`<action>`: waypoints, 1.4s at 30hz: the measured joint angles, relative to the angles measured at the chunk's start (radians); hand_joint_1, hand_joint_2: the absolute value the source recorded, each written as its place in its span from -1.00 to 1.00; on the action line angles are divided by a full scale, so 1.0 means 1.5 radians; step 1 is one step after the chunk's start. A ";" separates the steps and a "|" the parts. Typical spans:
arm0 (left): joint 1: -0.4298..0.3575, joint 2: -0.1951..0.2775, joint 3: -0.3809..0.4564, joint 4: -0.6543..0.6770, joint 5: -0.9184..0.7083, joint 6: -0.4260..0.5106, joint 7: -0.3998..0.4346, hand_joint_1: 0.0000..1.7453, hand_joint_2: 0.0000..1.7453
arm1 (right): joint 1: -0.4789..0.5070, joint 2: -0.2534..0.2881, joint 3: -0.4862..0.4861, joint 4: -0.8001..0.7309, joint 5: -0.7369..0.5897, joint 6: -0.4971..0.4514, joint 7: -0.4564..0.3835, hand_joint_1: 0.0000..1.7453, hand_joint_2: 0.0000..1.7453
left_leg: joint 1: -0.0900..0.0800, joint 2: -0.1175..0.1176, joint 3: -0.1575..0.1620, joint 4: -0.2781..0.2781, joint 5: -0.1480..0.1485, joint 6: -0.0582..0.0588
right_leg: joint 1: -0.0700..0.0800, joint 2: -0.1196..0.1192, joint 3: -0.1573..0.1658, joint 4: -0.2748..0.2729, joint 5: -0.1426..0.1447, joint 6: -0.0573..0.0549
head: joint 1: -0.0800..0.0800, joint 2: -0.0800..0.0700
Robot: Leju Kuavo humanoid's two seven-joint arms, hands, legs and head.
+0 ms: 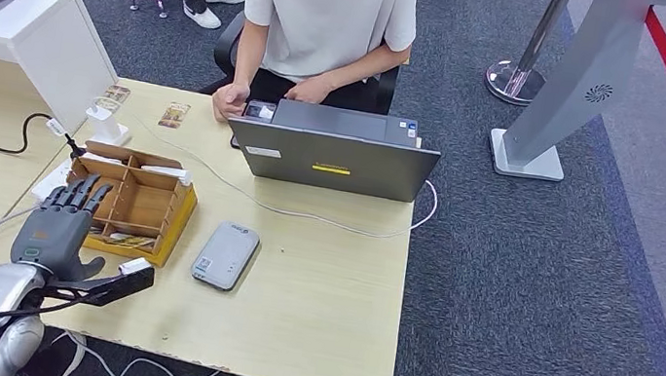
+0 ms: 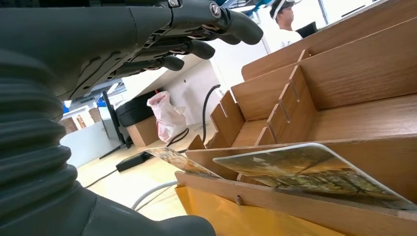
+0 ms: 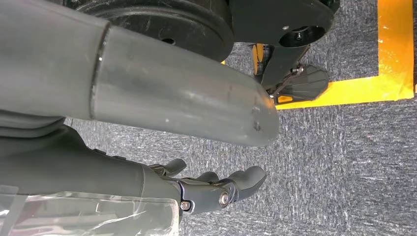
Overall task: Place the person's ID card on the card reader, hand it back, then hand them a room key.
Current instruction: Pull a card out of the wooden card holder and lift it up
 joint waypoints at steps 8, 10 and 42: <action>0.000 -0.004 0.001 0.001 -0.007 0.003 -0.008 -1.00 1.00 | 0.000 0.000 0.001 0.000 0.001 0.003 -0.006 -1.00 -1.00 | 0.000 0.000 0.000 0.000 0.000 0.000 | 0.000 0.000 0.000 0.000 0.000 0.000 | 0.000 0.000; 0.000 -0.005 0.001 0.001 -0.008 0.004 -0.010 -1.00 1.00 | 0.000 0.000 0.000 0.000 0.001 0.003 -0.006 -1.00 -1.00 | 0.000 0.000 0.000 0.000 0.000 0.000 | 0.000 0.000 0.000 0.000 0.000 0.000 | 0.000 0.000; -0.040 -0.041 -0.044 0.008 -0.020 0.008 -0.021 -1.00 1.00 | 0.000 0.000 0.002 0.000 0.013 0.005 -0.003 -1.00 -1.00 | 0.000 0.000 0.000 0.000 0.000 0.000 | 0.000 0.000 0.000 0.000 0.001 -0.001 | 0.000 0.000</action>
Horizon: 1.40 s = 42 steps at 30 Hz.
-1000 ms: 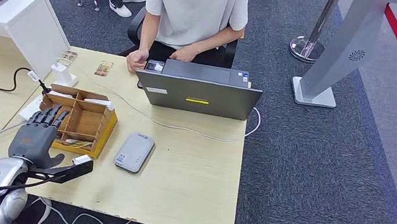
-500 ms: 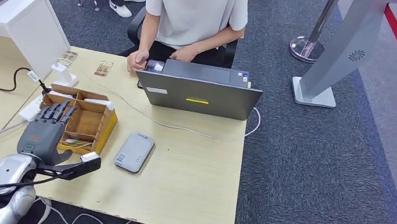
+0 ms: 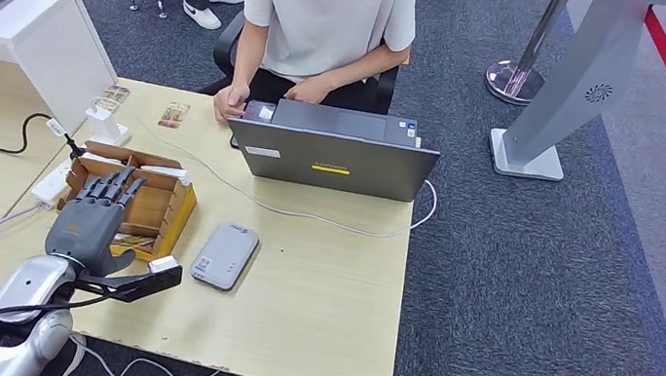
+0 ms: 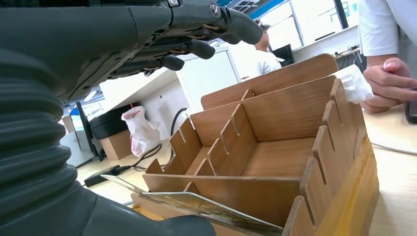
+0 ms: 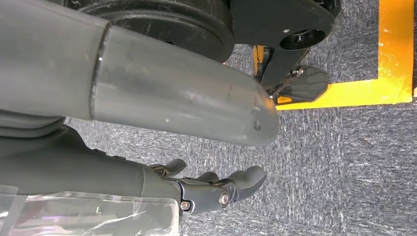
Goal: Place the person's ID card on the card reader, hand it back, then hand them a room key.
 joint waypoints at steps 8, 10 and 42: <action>0.000 0.000 -0.003 0.002 0.001 -0.003 0.001 1.00 1.00 | 0.000 0.000 0.000 0.000 0.001 0.000 0.002 -1.00 -1.00 | 0.000 0.000 0.000 0.000 0.000 0.000 | 0.000 0.000 0.000 0.000 0.000 0.000 | 0.000 0.000; 0.000 0.000 -0.004 0.003 0.006 -0.005 0.001 1.00 1.00 | 0.000 0.000 0.000 0.000 0.001 0.000 0.002 -1.00 -1.00 | 0.000 0.000 0.000 0.000 0.000 0.000 | 0.000 0.000 0.000 0.000 0.000 0.000 | 0.000 0.000; -0.002 0.000 -0.009 -0.096 0.101 -0.009 -0.031 1.00 1.00 | 0.000 0.000 -0.002 0.000 -0.002 -0.006 0.002 -1.00 -1.00 | 0.000 0.000 0.000 0.000 0.000 0.000 | 0.000 0.000 0.000 0.000 0.000 0.000 | 0.000 0.000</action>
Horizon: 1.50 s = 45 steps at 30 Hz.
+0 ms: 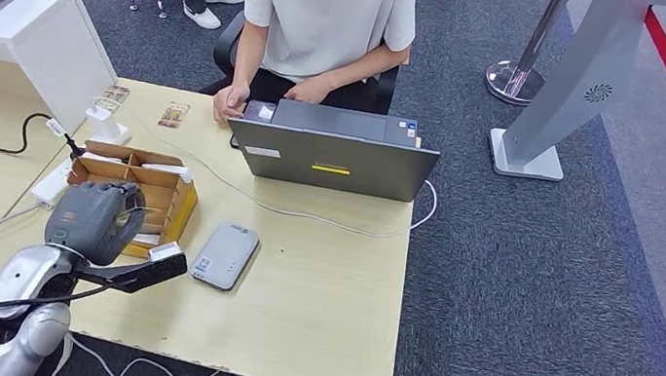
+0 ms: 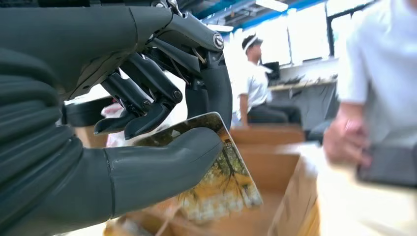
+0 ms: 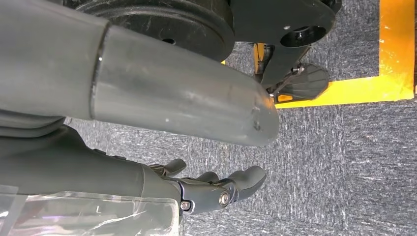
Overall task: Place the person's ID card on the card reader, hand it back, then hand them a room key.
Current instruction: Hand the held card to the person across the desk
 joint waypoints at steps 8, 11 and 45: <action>-0.002 0.014 -0.007 -0.070 0.010 -0.004 -0.004 1.00 1.00 | 0.000 0.000 -0.001 0.000 -0.001 -0.001 -0.001 -1.00 -1.00 | 0.000 0.000 0.000 0.000 0.000 0.000 | 0.000 0.000 0.000 0.000 0.000 0.000 | 0.000 0.000; -0.007 0.024 -0.012 -0.099 0.030 0.001 -0.013 1.00 1.00 | 0.000 0.000 -0.003 0.000 -0.003 -0.001 -0.003 -1.00 -1.00 | 0.000 0.000 0.000 0.000 0.000 0.000 | 0.000 0.000 0.000 0.000 0.000 0.000 | 0.000 0.000; -0.340 0.096 0.023 0.218 -0.078 0.066 0.019 -1.00 1.00 | -0.004 0.000 0.039 0.002 0.084 0.025 0.028 -1.00 -1.00 | 0.000 -0.001 -0.002 0.000 0.004 -0.002 | 0.000 0.000 -0.002 0.001 0.003 -0.002 | 0.000 0.000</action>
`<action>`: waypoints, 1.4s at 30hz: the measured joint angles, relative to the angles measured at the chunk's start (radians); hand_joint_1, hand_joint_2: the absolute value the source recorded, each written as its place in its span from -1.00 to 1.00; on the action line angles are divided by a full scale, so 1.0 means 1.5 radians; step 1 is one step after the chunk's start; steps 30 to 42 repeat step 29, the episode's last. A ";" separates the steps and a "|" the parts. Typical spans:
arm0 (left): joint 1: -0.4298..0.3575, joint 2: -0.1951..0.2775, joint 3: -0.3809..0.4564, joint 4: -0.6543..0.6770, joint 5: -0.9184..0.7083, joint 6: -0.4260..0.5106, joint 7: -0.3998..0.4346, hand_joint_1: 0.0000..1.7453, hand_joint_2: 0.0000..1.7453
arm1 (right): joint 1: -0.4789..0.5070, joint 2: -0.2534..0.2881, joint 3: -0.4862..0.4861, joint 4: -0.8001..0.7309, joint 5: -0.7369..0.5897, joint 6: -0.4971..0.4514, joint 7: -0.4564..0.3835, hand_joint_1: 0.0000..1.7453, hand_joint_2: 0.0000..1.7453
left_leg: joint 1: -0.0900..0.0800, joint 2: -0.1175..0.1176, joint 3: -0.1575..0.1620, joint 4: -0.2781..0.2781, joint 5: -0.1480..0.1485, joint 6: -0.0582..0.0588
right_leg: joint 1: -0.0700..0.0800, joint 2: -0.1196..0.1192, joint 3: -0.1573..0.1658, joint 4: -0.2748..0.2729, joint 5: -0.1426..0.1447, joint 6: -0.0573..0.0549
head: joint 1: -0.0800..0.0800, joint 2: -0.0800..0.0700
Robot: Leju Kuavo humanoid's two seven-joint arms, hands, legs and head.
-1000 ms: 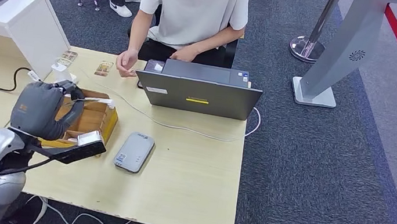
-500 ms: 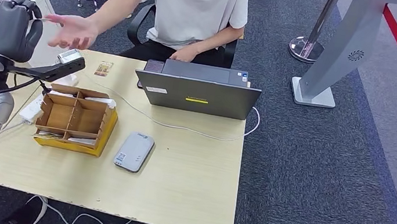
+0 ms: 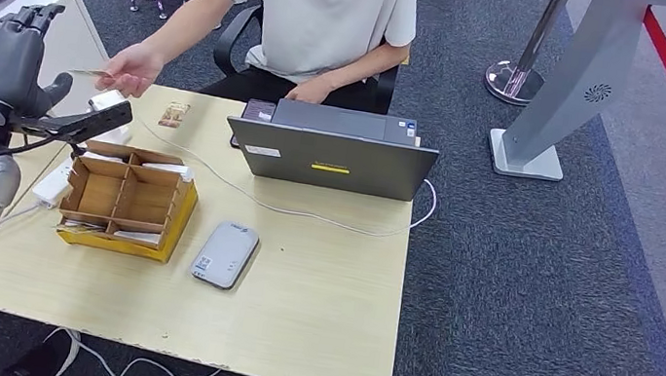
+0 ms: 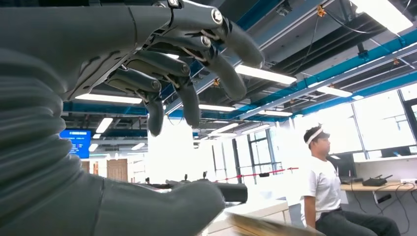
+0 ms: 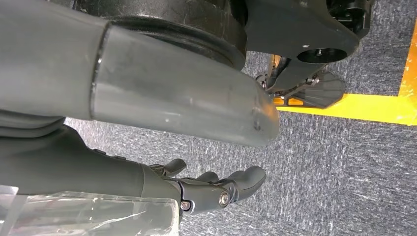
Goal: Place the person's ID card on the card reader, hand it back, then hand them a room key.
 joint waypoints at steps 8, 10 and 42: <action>0.055 0.009 0.033 -0.018 0.083 0.004 -0.038 -1.00 1.00 | 0.000 0.000 0.000 0.000 -0.004 -0.004 -0.003 -1.00 -1.00 | 0.000 0.001 -0.001 0.000 0.000 0.000 | 0.000 0.001 0.000 0.000 0.000 0.000 | 0.000 0.000; 0.085 0.024 0.056 -0.042 0.157 -0.007 -0.064 -1.00 1.00 | 0.001 0.000 0.000 0.000 -0.009 -0.005 -0.008 -1.00 -1.00 | 0.000 0.002 -0.001 0.000 0.000 0.000 | 0.000 0.002 -0.001 0.001 0.000 0.000 | 0.000 0.000; 0.362 0.193 0.736 0.004 0.580 -0.152 -0.289 -1.00 1.00 | 0.026 -0.032 -0.005 -0.001 -0.013 0.002 -0.008 -1.00 -1.00 | 0.001 0.005 -0.002 -0.001 -0.004 -0.002 | 0.000 0.007 -0.005 0.002 -0.004 -0.002 | -0.002 0.000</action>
